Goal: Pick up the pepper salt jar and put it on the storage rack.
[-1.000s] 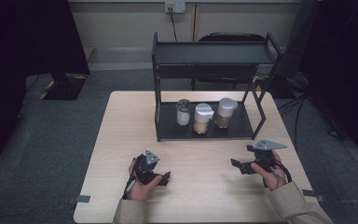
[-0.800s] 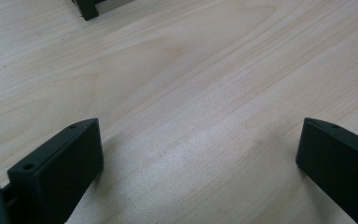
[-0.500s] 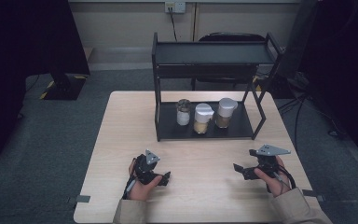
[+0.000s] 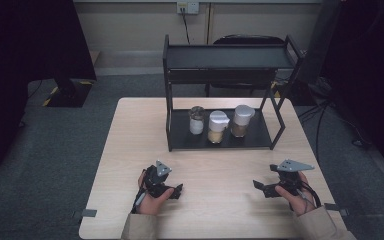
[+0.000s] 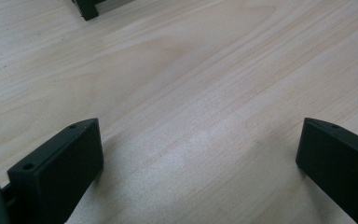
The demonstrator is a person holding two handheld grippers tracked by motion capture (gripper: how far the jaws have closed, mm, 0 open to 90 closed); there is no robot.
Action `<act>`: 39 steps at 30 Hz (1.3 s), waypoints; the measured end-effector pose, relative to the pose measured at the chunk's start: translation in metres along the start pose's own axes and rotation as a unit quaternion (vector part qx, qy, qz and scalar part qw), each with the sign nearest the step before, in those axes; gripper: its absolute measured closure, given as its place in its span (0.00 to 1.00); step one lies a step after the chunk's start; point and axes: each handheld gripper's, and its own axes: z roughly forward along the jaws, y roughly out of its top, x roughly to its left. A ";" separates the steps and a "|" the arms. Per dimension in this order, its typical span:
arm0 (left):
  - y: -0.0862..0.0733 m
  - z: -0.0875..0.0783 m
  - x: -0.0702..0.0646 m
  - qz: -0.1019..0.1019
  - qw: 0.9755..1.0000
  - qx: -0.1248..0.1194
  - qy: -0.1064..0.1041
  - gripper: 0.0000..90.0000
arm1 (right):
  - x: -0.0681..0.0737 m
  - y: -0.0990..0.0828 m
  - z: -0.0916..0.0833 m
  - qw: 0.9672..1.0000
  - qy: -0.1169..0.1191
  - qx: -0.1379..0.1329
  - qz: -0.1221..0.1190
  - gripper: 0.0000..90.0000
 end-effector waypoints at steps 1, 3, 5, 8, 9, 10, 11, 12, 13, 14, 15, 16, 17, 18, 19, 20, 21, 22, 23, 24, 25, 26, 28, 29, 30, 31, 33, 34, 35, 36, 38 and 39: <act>0.000 0.000 0.000 0.000 1.000 0.000 0.000 0.00 | 0.000 0.000 -0.001 1.000 0.001 0.001 -0.001 0.01; 0.000 0.000 0.000 0.000 1.000 0.000 0.000 0.00 | 0.000 -0.002 -0.001 1.000 0.001 0.002 -0.001 0.01; 0.000 0.000 0.000 0.000 1.000 0.000 0.000 0.00 | 0.002 -0.002 -0.003 1.000 -0.001 0.005 -0.007 0.01; 0.000 0.000 0.000 0.000 1.000 0.000 0.000 0.00 | 0.001 -0.005 -0.004 1.000 0.002 0.006 -0.005 0.01; 0.000 0.000 0.000 0.000 1.000 0.000 0.000 0.00 | 0.002 -0.006 -0.004 1.000 0.002 0.007 -0.005 0.01; 0.000 0.000 0.000 0.000 1.000 0.000 0.000 0.00 | 0.002 -0.006 -0.005 1.000 0.001 0.008 -0.003 0.01; 0.000 0.000 0.000 0.000 1.000 0.000 0.000 0.00 | 0.001 -0.007 -0.005 1.000 0.001 0.009 -0.003 0.01; 0.000 0.000 0.000 0.000 1.000 0.000 0.000 0.00 | 0.001 -0.008 -0.006 1.000 0.001 0.010 -0.003 0.01; 0.000 0.000 0.000 0.000 1.000 0.000 0.000 0.00 | 0.002 -0.009 -0.006 1.000 -0.001 0.011 -0.003 0.01; 0.000 0.000 0.000 0.000 1.000 0.000 0.000 0.00 | 0.002 -0.009 -0.007 1.000 0.000 0.011 -0.003 0.01; 0.000 0.000 0.000 0.000 1.000 0.000 0.000 0.00 | 0.001 -0.010 -0.007 1.000 0.000 0.012 -0.004 0.01; 0.000 0.000 0.000 0.000 1.000 0.000 0.000 0.00 | 0.001 -0.011 -0.008 1.000 0.000 0.013 -0.003 0.01; 0.000 0.000 0.000 0.000 1.000 0.000 0.000 0.00 | 0.001 -0.011 -0.008 1.000 0.001 0.015 -0.002 0.01; 0.000 0.000 0.000 0.000 1.000 0.000 0.000 0.00 | 0.001 -0.012 -0.008 1.000 0.002 0.016 -0.002 0.01; 0.000 0.000 0.000 0.000 1.000 0.000 0.000 0.00 | 0.001 -0.012 -0.008 1.000 0.001 0.018 -0.003 0.01; 0.000 0.000 0.000 0.000 1.000 0.000 0.000 0.00 | 0.001 -0.013 -0.009 1.000 0.001 0.019 -0.003 0.01; 0.000 0.000 0.000 0.000 1.000 0.000 0.000 0.00 | 0.001 -0.013 -0.009 1.000 0.001 0.019 -0.002 0.01; 0.000 0.000 0.000 0.000 1.000 0.000 0.000 0.00 | 0.001 -0.014 -0.009 1.000 0.001 0.020 -0.002 0.01; 0.000 0.000 0.000 0.000 1.000 0.000 0.000 0.00 | 0.001 -0.014 -0.009 1.000 0.002 0.020 -0.002 0.01; 0.000 0.000 0.000 0.000 1.000 0.000 0.000 0.00 | 0.000 -0.015 -0.010 1.000 0.002 0.021 -0.001 0.01; 0.000 0.000 0.000 0.000 1.000 0.000 0.000 0.00 | 0.000 -0.015 -0.010 1.000 0.003 0.022 -0.001 0.01; 0.000 0.000 0.000 0.000 1.000 0.000 0.000 0.00 | 0.000 -0.015 -0.010 1.000 0.002 0.023 -0.001 0.01; 0.000 0.000 0.000 0.000 1.000 0.000 0.000 0.00 | 0.000 -0.016 -0.011 1.000 0.002 0.026 -0.001 0.01; 0.000 0.000 0.000 0.000 1.000 0.000 0.000 0.00 | 0.000 -0.016 -0.011 1.000 0.002 0.027 -0.002 0.01; 0.000 0.000 0.000 0.000 1.000 0.000 0.000 0.00 | 0.001 -0.016 -0.011 1.000 0.001 0.029 -0.003 0.01; 0.000 0.000 0.000 0.000 1.000 0.000 0.000 0.00 | 0.000 -0.017 -0.011 1.000 0.001 0.031 -0.004 0.01; 0.000 0.000 0.000 0.000 1.000 0.000 0.000 0.00 | 0.000 -0.018 -0.011 0.999 0.002 0.034 -0.006 0.01; 0.000 0.000 0.000 0.000 1.000 0.000 0.000 0.00 | 0.001 -0.018 -0.012 0.999 0.001 0.036 -0.010 0.01; 0.000 0.000 0.000 0.000 1.000 0.000 0.000 0.00 | 0.001 -0.019 -0.012 0.999 0.000 0.038 -0.012 0.01; 0.000 0.000 0.000 0.000 1.000 0.000 0.000 0.00 | 0.001 -0.019 -0.012 0.999 0.001 0.041 -0.011 0.02; 0.000 0.000 0.000 0.000 1.000 0.000 0.000 0.00 | 0.001 -0.018 -0.013 0.999 0.001 0.045 -0.011 0.01; 0.000 0.000 0.000 0.000 1.000 0.000 0.000 0.00 | 0.001 -0.018 -0.013 0.999 0.002 0.046 -0.012 0.01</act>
